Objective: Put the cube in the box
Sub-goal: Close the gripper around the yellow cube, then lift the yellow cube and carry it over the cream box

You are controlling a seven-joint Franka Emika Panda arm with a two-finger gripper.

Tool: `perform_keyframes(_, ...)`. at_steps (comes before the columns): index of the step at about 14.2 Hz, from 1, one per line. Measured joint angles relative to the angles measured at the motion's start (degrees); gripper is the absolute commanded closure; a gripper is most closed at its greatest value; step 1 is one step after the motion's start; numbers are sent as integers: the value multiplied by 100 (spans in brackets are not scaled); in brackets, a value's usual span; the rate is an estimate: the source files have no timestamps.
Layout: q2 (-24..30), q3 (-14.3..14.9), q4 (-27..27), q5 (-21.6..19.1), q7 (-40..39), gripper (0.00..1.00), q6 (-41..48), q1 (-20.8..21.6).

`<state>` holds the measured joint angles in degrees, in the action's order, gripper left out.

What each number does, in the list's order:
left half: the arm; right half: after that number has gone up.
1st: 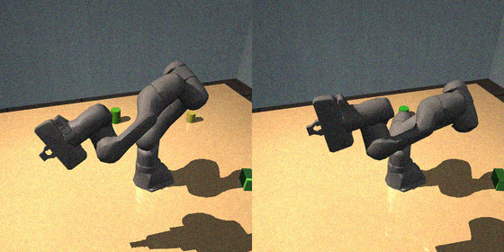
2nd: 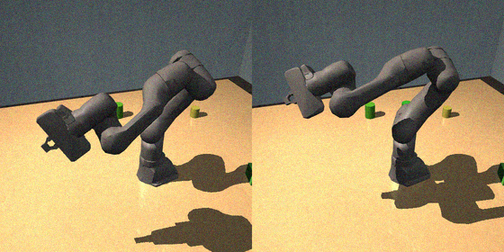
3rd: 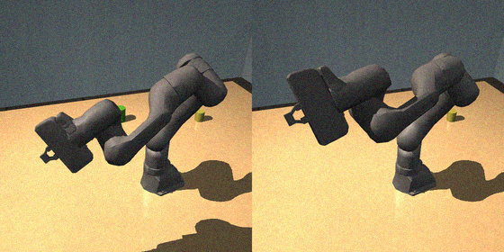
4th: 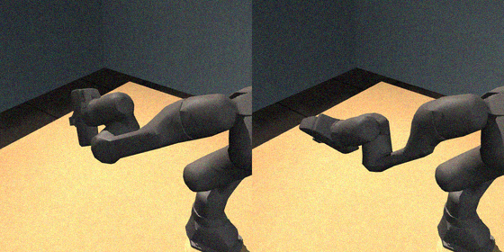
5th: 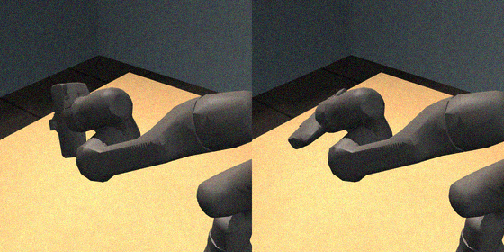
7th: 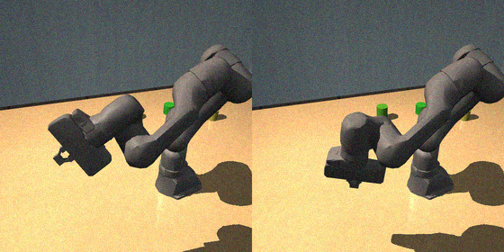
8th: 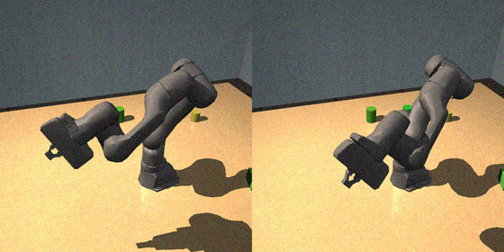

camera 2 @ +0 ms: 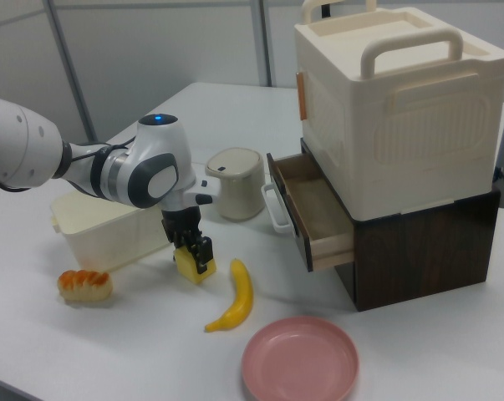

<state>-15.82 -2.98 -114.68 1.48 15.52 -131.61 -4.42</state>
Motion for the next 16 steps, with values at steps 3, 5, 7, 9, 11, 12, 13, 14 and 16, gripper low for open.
perform_keyframes(3, 163, 0, 95, 8, 0, 66, 0, 0)
perform_keyframes(5, 397, 1, 129, 8, 0, 66, 1, -2)
perform_keyframes(7, 716, 3, 136, 8, 0, 66, 12, -9)
perform_keyframes(9, 1037, 2, 134, 8, 0, 66, 31, -3)
perform_keyframes(11, 1265, -20, 134, 4, 0, 66, 36, 38)
perform_keyframes(12, 1334, -41, 136, 2, 0, 66, 37, 99)
perform_keyframes(13, 1372, -73, 141, 1, 1, 66, 37, 179)
perform_keyframes(14, 1385, -127, 151, 1, 3, 64, 37, 263)
perform_keyframes(16, 1386, -256, 165, -2, 94, 64, 37, 470)
